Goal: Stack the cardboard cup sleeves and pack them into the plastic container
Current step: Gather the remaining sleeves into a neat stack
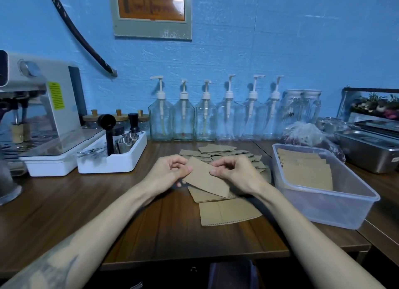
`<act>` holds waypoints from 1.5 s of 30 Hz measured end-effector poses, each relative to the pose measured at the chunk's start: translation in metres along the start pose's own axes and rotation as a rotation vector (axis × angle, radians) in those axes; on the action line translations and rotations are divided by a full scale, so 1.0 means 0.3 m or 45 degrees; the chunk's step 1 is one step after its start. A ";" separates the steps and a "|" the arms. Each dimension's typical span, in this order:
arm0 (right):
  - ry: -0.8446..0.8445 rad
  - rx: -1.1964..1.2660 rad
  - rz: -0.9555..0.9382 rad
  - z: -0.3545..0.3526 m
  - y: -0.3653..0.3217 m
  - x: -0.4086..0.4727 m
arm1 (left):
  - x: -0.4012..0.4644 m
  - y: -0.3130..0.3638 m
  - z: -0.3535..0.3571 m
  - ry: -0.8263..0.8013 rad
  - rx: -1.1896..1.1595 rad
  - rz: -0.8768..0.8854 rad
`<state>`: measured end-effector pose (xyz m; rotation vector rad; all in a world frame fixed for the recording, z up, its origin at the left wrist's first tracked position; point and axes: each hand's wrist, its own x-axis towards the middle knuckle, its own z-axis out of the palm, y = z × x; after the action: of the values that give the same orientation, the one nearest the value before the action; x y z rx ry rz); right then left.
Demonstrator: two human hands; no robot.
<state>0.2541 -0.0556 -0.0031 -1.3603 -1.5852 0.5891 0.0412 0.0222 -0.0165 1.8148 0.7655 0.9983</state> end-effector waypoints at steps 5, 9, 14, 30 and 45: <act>0.046 0.007 0.021 -0.006 0.007 -0.004 | -0.001 -0.007 -0.025 0.065 0.008 0.013; 0.076 0.011 0.010 -0.007 -0.001 -0.017 | -0.012 -0.017 -0.074 0.092 -0.004 -0.021; -0.004 -0.215 -0.003 -0.008 -0.003 -0.031 | -0.044 -0.049 -0.171 0.175 -0.063 -0.059; -0.275 -0.465 -0.100 -0.032 -0.059 -0.136 | -0.058 -0.105 -0.229 0.161 0.179 0.008; -0.416 -0.737 0.099 -0.056 -0.089 -0.206 | -0.072 -0.102 -0.209 0.182 0.148 0.095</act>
<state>0.2526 -0.1244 0.0058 -1.8248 -2.0788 0.4258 -0.0265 0.0426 -0.0344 1.8985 0.8634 1.1631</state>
